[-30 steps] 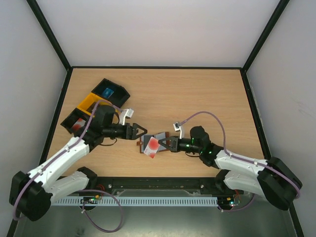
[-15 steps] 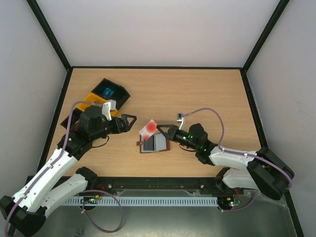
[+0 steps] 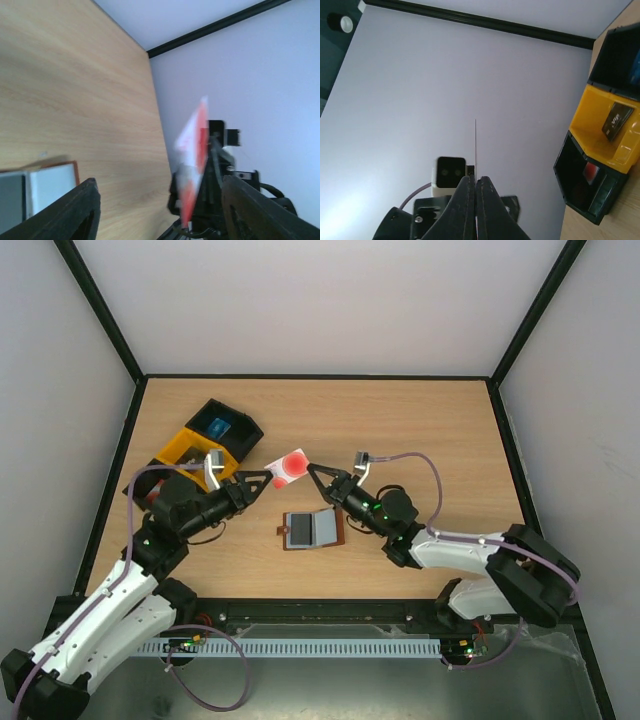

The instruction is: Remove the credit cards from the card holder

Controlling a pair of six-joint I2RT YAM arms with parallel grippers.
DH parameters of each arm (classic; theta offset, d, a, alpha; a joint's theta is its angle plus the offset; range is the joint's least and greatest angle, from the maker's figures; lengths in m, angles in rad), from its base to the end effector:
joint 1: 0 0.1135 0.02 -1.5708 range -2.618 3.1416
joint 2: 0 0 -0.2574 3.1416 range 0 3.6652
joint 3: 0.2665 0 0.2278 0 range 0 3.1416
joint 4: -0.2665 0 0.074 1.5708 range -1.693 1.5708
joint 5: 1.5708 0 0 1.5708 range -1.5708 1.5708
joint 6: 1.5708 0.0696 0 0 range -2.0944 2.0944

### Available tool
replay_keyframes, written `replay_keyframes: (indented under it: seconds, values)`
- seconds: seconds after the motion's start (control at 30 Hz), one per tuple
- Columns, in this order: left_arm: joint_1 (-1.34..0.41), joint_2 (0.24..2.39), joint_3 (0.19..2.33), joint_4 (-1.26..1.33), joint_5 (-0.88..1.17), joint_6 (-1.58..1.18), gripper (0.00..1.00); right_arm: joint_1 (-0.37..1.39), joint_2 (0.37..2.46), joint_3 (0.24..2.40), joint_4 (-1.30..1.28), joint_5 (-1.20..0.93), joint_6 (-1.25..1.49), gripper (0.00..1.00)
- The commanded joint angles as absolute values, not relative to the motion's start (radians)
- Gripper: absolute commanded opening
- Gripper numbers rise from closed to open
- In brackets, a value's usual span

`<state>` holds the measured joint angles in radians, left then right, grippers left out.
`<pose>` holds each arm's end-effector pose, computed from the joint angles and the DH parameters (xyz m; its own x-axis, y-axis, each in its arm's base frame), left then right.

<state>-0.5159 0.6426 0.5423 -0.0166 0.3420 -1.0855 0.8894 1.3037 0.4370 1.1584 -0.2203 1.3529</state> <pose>0.1426 -0.1077 0.2892 -0.7147 -0.5527 -0.4287 0.2622 0.3565 -0.8967 0.1620 0.2239 0.2739 -0.8296 0.4897 -0.2684 -0.3692 -0.1204 0.9215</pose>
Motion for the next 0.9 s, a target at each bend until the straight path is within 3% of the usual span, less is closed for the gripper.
replay_keyframes:
  seconds: [0.0, 0.07, 0.23, 0.43, 0.7, 0.87]
  values:
    - [-0.509, 0.642, 0.545, 0.137, 0.362, -1.16, 0.63, 0.912, 1.354, 0.479, 1.269, -0.195, 1.418, 0.02]
    - [-0.509, 0.652, 0.541, 0.155, 0.37, -1.166, 0.5, 0.918, 1.372, 0.479, 1.282, -0.201, 1.431, 0.02]
    - [-0.509, 0.652, 0.527, 0.157, 0.374, -1.163, 0.04, 0.927, 1.398, 0.465, 1.315, -0.208, 1.452, 0.02]
    - [-0.504, 0.62, 0.521, 0.107, 0.345, -1.115, 0.03, 0.926, 1.415, 0.417, 1.346, -0.2, 1.486, 0.06]
    - [-0.472, 0.634, 0.619, -0.067, 0.344, -0.97, 0.03, 0.926, 1.356, 0.349, 1.305, -0.223, 1.435, 0.57]
    - [-0.402, 0.659, 0.668, -0.16, 0.373, -0.911, 0.03, 0.925, 1.254, 0.289, 1.201, -0.214, 1.36, 0.79]
